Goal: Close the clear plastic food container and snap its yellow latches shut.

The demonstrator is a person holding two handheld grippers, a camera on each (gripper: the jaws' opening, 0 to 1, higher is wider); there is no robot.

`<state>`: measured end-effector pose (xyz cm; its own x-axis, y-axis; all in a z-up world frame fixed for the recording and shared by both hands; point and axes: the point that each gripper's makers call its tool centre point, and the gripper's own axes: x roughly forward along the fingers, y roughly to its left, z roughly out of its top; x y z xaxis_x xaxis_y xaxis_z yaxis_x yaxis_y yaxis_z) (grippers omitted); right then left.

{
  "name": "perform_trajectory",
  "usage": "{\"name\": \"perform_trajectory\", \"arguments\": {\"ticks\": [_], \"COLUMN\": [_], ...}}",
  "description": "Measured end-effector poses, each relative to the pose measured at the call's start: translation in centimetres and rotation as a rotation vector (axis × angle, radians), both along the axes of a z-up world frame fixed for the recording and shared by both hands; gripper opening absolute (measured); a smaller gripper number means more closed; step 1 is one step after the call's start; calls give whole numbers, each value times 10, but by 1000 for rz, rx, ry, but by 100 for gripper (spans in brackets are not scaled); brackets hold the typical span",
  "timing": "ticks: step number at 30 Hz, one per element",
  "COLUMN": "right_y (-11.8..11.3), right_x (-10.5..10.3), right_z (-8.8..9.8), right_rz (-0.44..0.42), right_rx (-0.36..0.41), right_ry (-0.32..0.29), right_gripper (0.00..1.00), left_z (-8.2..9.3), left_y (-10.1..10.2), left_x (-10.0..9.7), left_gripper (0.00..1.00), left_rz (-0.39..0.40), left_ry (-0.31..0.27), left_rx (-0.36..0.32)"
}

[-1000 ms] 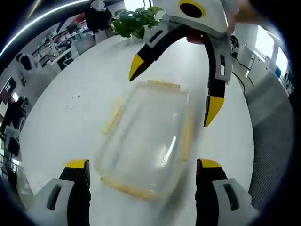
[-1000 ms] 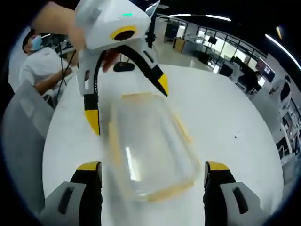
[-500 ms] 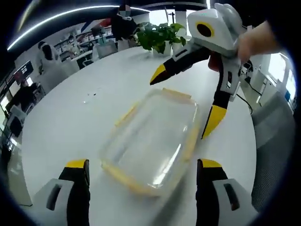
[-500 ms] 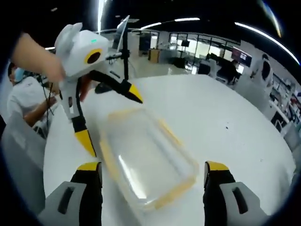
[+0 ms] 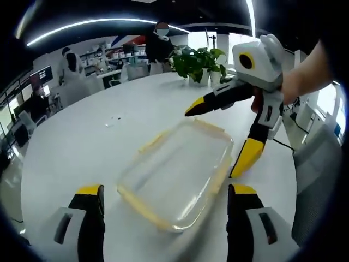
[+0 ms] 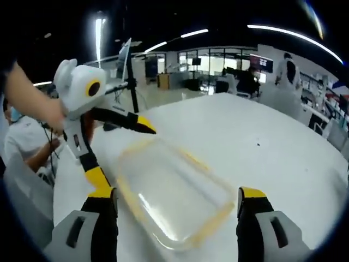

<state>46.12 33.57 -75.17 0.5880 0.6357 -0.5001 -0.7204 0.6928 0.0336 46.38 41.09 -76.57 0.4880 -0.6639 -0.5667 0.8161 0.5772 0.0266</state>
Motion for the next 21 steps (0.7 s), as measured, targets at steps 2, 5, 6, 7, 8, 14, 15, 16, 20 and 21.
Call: {"name": "perform_trajectory", "arguments": {"ticks": [2,5,6,7,8,14,15,16,20,21], "right_y": [0,-1,-3,-4,-4,-9,-10,-11,-14,-14], "right_x": [-3,-9,-10,-11,-13,-17,-18,-18,-22,-24], "right_z": [1,1,1,1,3,7,7,8,13,14], "right_rz": [-8,-24,-35,-42,-54,-99,-105,-108,-119,-120], "right_rx": [12,35,40,45,62,112,117,117,133,137], "right_ry": [-5,1,-3,-9,-14,-22,-19,-23,-28,-31], "right_gripper": [92,92,92,92,92,93,93,93,94,94], "left_z": [4,5,5,7,8,17,18,21,26,26], "left_y": [1,1,1,1,2,4,4,3,4,4], "left_x": [-3,-9,-11,-12,-13,-19,-19,-20,-26,-27], "left_gripper": [94,90,91,92,92,92,92,92,93,93], "left_rz": [9,16,20,27,31,53,58,64,76,78], "left_ry": [-6,5,3,-11,-16,-64,-63,-65,-67,-66], "left_rx": [-21,-46,-48,-57,-65,-100,-108,-129,-160,-161]}}
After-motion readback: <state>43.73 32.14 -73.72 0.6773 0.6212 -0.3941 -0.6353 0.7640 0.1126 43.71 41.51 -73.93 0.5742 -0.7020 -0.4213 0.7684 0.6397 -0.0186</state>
